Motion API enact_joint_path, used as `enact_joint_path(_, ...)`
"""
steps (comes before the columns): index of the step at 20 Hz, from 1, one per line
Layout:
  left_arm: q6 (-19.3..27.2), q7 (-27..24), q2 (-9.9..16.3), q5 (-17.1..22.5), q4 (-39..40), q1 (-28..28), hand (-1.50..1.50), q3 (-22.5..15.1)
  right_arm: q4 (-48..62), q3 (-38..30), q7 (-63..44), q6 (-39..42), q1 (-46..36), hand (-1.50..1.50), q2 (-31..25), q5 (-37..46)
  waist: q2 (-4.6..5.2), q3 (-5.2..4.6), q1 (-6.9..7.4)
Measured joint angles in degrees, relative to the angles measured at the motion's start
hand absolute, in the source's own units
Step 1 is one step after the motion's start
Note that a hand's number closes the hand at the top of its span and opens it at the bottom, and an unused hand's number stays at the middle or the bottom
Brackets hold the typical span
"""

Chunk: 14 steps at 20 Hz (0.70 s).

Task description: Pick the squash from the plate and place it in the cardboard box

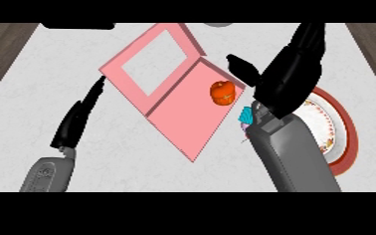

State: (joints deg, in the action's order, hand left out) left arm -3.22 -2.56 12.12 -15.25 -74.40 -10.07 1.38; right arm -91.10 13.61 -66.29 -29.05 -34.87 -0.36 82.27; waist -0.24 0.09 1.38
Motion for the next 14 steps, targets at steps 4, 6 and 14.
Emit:
enact_joint_path(4,0.1,0.1,0.4,0.1,-0.5,0.8,0.00,0.5,-5.6,2.3,0.7,-5.1,8.1,-1.50,0.1,4.3,-0.17,-0.01,-0.93)
enact_joint_path(6,0.6,0.0,0.1,-0.2,-0.7,1.2,0.00,0.3,-7.9,3.1,1.3,-8.2,12.3,-1.50,0.2,6.6,-0.17,-0.01,-1.27)
enact_joint_path(14,1.2,0.8,-0.1,-0.1,-2.5,2.7,0.00,0.8,-19.7,8.1,1.7,-17.2,31.6,-1.50,0.3,13.7,-0.34,-0.01,-2.39)
